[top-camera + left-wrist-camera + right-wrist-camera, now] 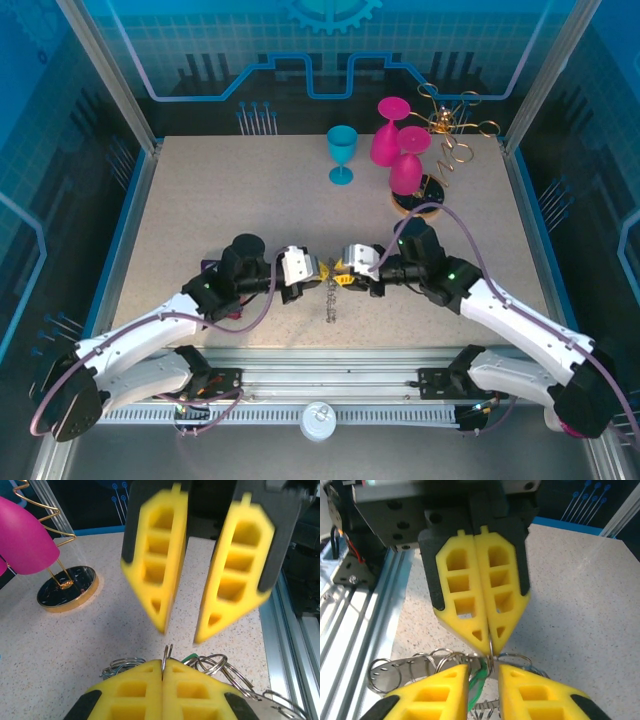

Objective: Put the keys on the keyring

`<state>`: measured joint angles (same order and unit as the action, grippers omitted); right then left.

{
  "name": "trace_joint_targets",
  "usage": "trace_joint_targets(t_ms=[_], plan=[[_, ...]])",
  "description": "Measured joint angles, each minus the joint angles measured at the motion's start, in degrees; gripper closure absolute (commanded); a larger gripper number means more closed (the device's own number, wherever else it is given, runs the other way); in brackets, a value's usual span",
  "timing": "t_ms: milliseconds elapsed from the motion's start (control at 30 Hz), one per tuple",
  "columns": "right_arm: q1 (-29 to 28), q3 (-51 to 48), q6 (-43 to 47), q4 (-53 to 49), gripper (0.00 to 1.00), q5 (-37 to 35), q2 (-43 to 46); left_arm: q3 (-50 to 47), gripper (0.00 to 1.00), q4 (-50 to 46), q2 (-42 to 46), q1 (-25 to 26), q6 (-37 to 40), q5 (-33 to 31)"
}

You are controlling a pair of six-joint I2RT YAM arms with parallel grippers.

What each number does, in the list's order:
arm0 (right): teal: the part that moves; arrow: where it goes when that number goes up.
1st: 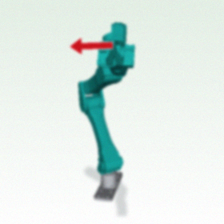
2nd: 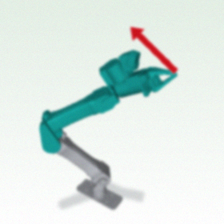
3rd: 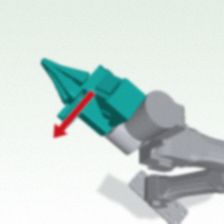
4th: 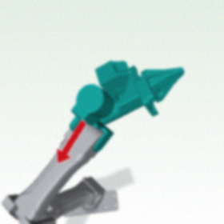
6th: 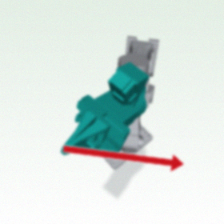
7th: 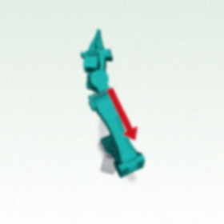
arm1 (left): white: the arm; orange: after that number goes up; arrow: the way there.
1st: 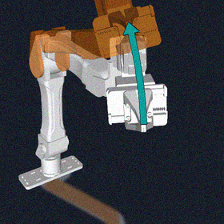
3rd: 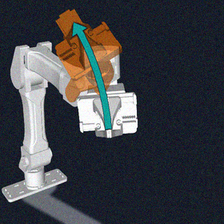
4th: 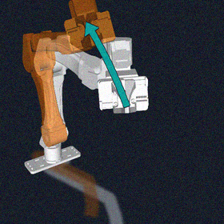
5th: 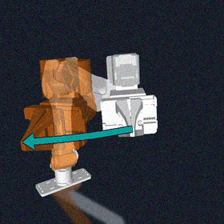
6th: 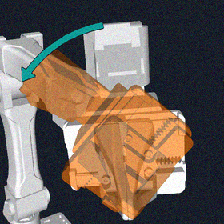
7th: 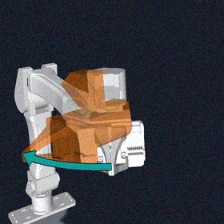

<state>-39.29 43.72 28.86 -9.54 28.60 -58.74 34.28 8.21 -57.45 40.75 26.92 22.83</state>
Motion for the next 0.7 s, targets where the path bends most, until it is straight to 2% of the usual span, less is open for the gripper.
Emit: trace_joint_targets(t_ms=[200, 500, 600, 667, 700], plan=[[1.11, -3.93, -3.3, 5.57, 0.77, 2.84, 1.38, -3.13, 1.0, 4.33, 0.37, 0.0, -1.2, 2.51], [1.07, -4.42, -5.33, 9.18, 0.82, 5.07, 0.2, -4.5, 1.0, 10.75, 0.42, 0.0, -3.5, 4.87], [1.05, -4.42, -5.68, 10.03, 0.89, 5.84, -0.24, -4.96, 1.0, 12.0, 0.46, -0.11, -4.48, 5.14], [1.01, -4.42, -5.79, 10.36, 0.99, 6.23, -0.52, -5.44, 1.0, 12.94, 0.46, -0.33, -4.92, 5.16], [1.01, -4.42, -5.9, 10.51, 1.0, 6.25, -0.55, -5.6, 1.0, 13.25, 0.46, -0.42, -5.18, 5.2]])
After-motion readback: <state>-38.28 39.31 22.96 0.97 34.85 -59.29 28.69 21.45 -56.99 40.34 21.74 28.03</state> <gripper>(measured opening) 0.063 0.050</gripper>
